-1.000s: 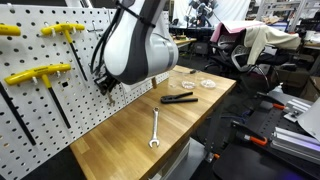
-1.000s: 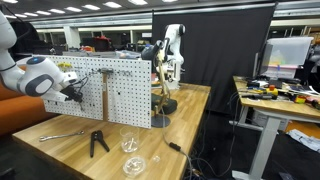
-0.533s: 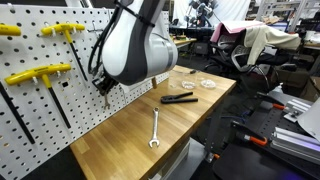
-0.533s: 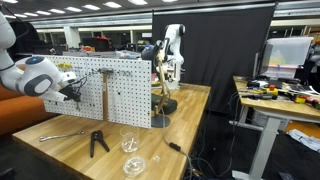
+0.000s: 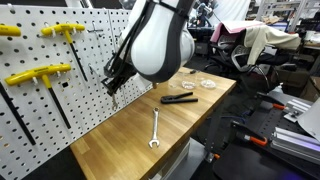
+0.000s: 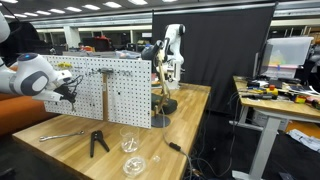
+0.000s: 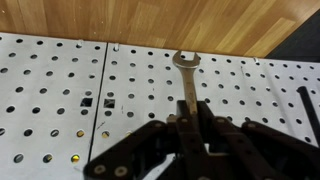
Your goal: Unhang the spanner from the tool holder and put it on the table
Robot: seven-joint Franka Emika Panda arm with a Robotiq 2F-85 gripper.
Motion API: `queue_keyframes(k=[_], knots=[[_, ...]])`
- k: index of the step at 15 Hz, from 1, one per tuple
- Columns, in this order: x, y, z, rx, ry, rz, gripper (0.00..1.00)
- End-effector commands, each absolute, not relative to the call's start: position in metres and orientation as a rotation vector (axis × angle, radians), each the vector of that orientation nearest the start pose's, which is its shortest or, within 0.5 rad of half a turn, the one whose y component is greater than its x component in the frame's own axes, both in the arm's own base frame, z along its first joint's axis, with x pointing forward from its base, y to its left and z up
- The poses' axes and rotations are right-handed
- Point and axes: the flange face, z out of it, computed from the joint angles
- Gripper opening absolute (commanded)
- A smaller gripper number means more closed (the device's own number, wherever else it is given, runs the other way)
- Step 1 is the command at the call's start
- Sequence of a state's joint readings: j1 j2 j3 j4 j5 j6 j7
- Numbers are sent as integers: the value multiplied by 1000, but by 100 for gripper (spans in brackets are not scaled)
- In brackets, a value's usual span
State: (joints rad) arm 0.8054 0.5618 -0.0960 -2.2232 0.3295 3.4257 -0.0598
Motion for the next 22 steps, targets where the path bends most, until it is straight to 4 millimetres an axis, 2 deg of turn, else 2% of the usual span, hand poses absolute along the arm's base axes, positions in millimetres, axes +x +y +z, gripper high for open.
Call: queue_keyframes(k=[1,4,8,15,19,22], knots=[[430,330,211,-2739,-678,-877,3],[411,323,220,-2732,-710,-862,3],[396,320,228,-2730,-739,-825,3],[387,288,182,-2890,-579,-519,3],[391,292,174,-2898,-469,-400,3],[398,303,171,-2873,-375,-328,3]])
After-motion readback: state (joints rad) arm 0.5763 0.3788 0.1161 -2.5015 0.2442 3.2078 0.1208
